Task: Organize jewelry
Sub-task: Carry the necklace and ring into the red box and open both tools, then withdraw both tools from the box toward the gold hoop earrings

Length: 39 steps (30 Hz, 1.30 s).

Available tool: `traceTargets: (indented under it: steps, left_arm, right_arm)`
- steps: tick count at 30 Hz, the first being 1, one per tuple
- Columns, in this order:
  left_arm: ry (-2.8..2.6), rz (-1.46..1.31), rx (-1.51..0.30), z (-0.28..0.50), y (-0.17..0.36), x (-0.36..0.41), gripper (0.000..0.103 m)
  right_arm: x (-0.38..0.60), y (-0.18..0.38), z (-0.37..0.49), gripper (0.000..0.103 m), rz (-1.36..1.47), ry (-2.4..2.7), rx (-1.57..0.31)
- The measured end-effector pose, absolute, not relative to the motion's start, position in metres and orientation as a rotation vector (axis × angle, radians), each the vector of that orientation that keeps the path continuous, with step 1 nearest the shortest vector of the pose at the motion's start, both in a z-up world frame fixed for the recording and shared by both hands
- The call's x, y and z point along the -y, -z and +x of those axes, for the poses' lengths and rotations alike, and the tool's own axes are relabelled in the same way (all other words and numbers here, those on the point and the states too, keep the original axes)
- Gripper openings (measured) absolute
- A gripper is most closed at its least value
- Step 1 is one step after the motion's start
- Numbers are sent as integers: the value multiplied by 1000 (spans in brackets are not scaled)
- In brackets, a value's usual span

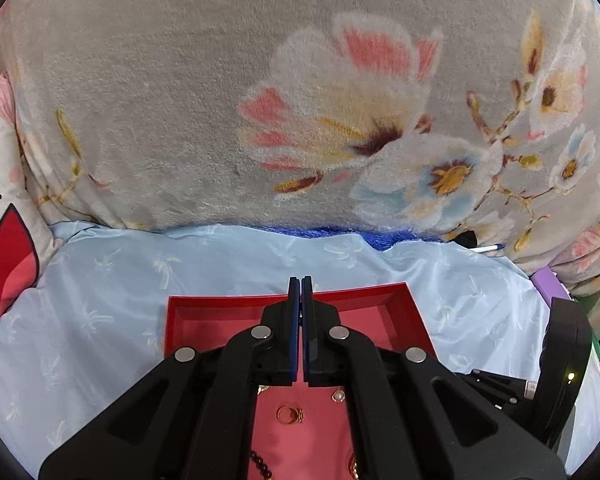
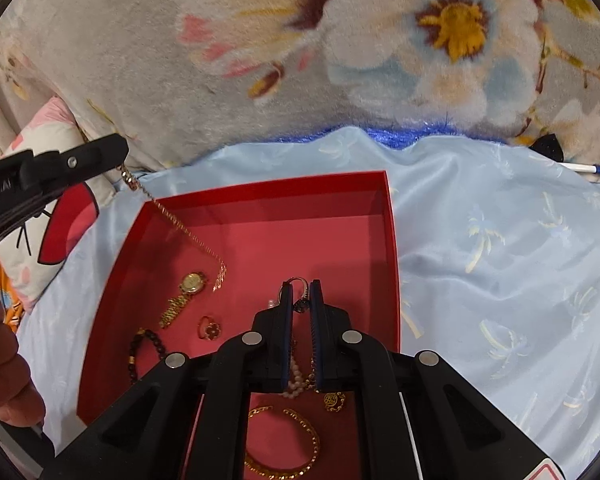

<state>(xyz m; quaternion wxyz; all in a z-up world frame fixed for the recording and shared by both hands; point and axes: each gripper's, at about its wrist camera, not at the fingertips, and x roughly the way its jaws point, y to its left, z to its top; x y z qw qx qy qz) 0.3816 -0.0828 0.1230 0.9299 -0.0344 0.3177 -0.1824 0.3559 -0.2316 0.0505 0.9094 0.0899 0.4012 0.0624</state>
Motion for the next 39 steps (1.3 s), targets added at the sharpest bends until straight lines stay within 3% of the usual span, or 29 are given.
traceTargets:
  steps: [4, 6, 7, 8, 16, 23, 31, 39]
  left_arm:
    - [356, -71, -645, 388, -116, 86, 2]
    - [348, -74, -646, 389, -114, 86, 20]
    - [339, -78, -639, 388, -114, 84, 35]
    - [338, -83, -627, 385, -114, 83, 42]
    - [301, -53, -602, 348, -120, 72, 43]
    - [277, -16, -626, 281, -113, 57, 43]
    - [285, -30, -746, 191, -66, 32, 44]
    - [276, -43, -849, 133, -19, 17, 44]
  right_arm:
    - [233, -48, 355, 16, 184, -116, -813]
    - [235, -49, 353, 25, 192, -112, -800]
    - [236, -50, 352, 26, 194, -108, -791]
    - [237, -51, 350, 27, 192, -103, -781]
    - [245, -67, 314, 27, 223, -116, -729]
    - [238, -71, 233, 27, 260, -166, -712]
    - [209, -27, 123, 27, 241, -214, -818]
    - [170, 1, 73, 27, 183, -237, -881]
